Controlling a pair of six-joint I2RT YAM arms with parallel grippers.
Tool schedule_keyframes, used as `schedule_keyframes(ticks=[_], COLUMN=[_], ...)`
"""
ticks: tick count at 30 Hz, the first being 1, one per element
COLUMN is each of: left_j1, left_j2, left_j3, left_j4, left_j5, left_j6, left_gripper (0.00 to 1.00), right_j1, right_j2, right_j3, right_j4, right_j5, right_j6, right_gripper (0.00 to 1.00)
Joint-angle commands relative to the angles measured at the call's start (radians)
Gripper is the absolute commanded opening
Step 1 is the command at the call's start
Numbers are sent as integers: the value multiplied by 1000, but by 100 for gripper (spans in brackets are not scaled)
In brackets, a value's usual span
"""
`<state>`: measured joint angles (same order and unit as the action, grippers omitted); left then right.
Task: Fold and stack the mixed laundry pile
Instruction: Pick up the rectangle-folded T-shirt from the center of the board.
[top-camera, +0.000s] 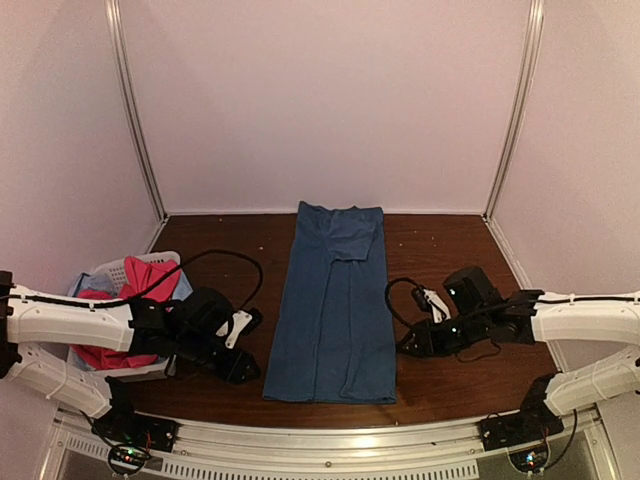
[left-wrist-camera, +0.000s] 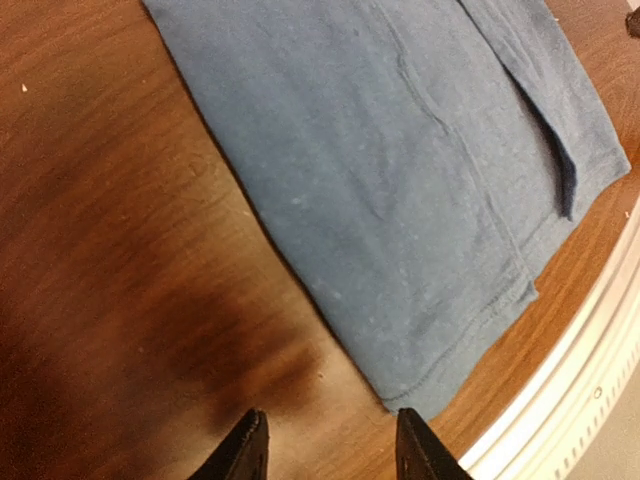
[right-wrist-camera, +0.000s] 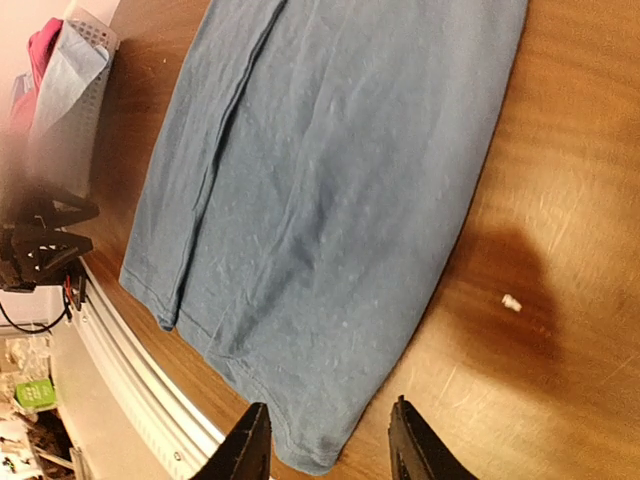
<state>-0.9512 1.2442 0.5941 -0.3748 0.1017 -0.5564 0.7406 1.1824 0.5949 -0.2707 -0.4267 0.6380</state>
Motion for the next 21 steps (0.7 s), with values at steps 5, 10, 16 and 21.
schedule_keyframes(ticks=[5,10,16,21], left_j1=[-71,-92,-99,-101], left_j2=[-29,7,39,70], left_j3=[-102,-127,-161,-159], left_j4=[189,244,299,328], left_j5=[32,48,68,71], left_j6=[-203,-235,-268,-266], left_gripper=[45,44,43,41], right_j1=[131,177,223,253], right_j2=[-18,28,75,128], right_j3=[-179,-198,-225,-236], right_j4=[223,266,324,380], right_j5=[35,51,55,57], right_j6=[256,293,330,358], right_gripper=[45,44,40,38])
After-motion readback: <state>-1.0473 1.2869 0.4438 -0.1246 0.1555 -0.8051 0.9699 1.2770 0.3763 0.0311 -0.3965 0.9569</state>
